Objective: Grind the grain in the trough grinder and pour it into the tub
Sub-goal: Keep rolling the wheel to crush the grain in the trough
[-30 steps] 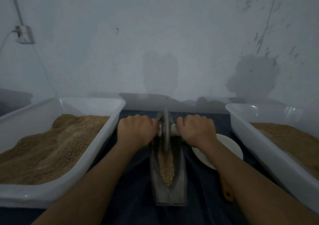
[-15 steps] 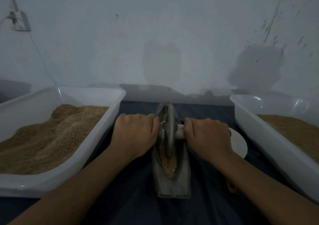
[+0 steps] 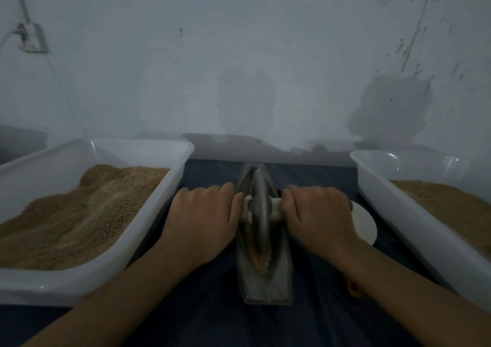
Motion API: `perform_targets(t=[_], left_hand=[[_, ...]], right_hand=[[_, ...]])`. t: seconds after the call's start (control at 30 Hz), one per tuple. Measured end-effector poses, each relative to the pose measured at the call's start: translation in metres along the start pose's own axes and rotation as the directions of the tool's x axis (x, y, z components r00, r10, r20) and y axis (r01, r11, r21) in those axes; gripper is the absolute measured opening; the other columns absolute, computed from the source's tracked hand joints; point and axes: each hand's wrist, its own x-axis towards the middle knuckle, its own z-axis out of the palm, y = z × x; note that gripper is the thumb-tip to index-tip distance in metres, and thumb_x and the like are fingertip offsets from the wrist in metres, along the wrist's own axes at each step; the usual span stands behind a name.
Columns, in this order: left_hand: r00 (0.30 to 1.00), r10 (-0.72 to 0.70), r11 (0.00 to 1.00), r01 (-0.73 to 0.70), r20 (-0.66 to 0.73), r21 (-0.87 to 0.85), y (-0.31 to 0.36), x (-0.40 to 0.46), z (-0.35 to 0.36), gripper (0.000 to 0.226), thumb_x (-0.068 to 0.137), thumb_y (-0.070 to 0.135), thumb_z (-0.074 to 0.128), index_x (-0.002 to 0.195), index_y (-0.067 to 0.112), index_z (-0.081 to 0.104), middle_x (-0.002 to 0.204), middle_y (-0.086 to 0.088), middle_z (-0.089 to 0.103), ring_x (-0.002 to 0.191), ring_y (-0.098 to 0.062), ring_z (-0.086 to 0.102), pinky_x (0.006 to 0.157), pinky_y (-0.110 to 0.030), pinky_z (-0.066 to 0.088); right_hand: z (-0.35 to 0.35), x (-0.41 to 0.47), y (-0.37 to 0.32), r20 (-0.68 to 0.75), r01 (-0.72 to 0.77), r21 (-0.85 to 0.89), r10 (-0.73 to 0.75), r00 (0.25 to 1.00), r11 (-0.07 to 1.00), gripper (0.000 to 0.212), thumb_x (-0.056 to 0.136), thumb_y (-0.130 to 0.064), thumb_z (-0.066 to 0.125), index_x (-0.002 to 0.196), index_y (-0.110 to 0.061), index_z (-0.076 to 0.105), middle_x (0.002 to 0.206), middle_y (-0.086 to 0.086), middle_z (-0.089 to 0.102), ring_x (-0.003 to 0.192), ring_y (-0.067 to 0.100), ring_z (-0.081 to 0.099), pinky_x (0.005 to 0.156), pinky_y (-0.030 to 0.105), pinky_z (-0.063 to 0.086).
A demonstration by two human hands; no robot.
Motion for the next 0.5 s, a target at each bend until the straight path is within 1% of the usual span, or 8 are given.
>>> perform_targets(t=[0.07,0.17,0.2,0.27,0.33,0.4,0.47,0.5], left_hand=[[0.999,-0.028,0.997,0.027,-0.022,-0.078,0.002,-0.008,-0.003,0.041,0.105,0.05,0.009,0.081,0.033,0.038,0.068,0.01,0.045,0.056,-0.015,0.046,0.057,-0.036,0.04],[1.0,-0.026,0.998,0.027,0.017,-0.065,-0.005,0.003,0.004,0.042,0.104,0.049,0.007,0.082,0.032,0.039,0.069,0.01,0.049,0.056,-0.013,0.049,0.053,-0.034,0.044],[0.999,0.012,1.0,-0.013,0.038,0.018,-0.008,0.011,0.011,0.041,0.103,0.045,0.009,0.086,0.029,0.042,0.075,0.009,0.053,0.061,-0.016,0.054,0.055,-0.033,0.045],[0.99,0.087,0.977,-0.107,0.109,0.186,-0.01,0.034,0.027,0.028,0.105,0.033,0.022,0.096,0.021,0.046,0.089,0.002,0.059,0.074,-0.024,0.058,0.061,-0.032,0.042],[0.985,0.024,0.975,-0.062,0.172,0.215,-0.011,0.061,0.035,0.021,0.106,0.027,0.033,0.098,0.019,0.051,0.096,-0.003,0.062,0.081,-0.027,0.06,0.062,-0.034,0.038],[0.976,-0.04,0.98,-0.004,0.213,0.198,-0.013,0.076,0.039,0.024,0.106,0.029,0.034,0.098,0.019,0.055,0.097,-0.004,0.063,0.084,-0.029,0.061,0.063,-0.036,0.037],[0.983,-0.012,0.975,-0.029,0.184,0.222,-0.009,0.069,0.036,0.02,0.105,0.027,0.036,0.094,0.019,0.052,0.092,-0.003,0.061,0.076,-0.027,0.057,0.06,-0.035,0.036],[0.987,0.007,0.974,-0.044,0.163,0.221,-0.007,0.057,0.033,0.018,0.104,0.026,0.037,0.092,0.02,0.049,0.088,-0.002,0.06,0.071,-0.025,0.054,0.058,-0.034,0.037]], right_hand=[[0.001,-0.007,-0.001,-0.052,0.002,-0.024,-0.003,0.999,1.0,0.045,0.107,-0.041,0.021,0.064,-0.032,0.032,0.05,-0.013,0.027,0.041,0.005,0.026,0.046,0.028,0.015],[0.007,0.002,0.002,-0.051,0.015,-0.038,-0.017,0.999,0.999,0.045,0.105,-0.034,0.03,0.061,-0.029,0.033,0.049,-0.015,0.027,0.039,0.005,0.021,0.046,0.022,0.016],[0.011,0.012,0.004,-0.011,0.039,-0.105,-0.04,0.999,0.994,0.041,0.101,-0.026,0.039,0.06,-0.025,0.039,0.048,-0.012,0.032,0.038,0.009,0.023,0.045,0.02,0.023],[0.019,0.033,0.007,0.124,0.105,-0.287,-0.072,0.99,0.952,0.02,0.09,-0.011,0.055,0.071,-0.013,0.051,0.055,0.005,0.047,0.045,0.018,0.038,0.046,0.027,0.035],[0.026,0.061,0.015,0.307,0.031,-0.231,0.043,0.951,0.972,0.011,0.095,-0.016,0.049,0.085,-0.014,0.047,0.079,0.012,0.058,0.063,0.024,0.047,0.054,0.034,0.037],[0.032,0.074,0.02,0.424,-0.063,-0.214,0.151,0.893,0.975,0.014,0.101,-0.023,0.038,0.089,-0.017,0.041,0.087,0.008,0.055,0.072,0.025,0.045,0.058,0.035,0.033],[0.028,0.066,0.016,0.397,0.02,-0.28,0.097,0.913,0.96,0.011,0.1,-0.018,0.041,0.089,-0.018,0.038,0.079,0.005,0.046,0.069,0.024,0.045,0.056,0.034,0.035],[0.027,0.055,0.012,0.325,0.063,-0.287,0.036,0.945,0.956,0.011,0.098,-0.014,0.043,0.088,-0.016,0.041,0.074,0.006,0.046,0.064,0.024,0.046,0.054,0.033,0.039]])
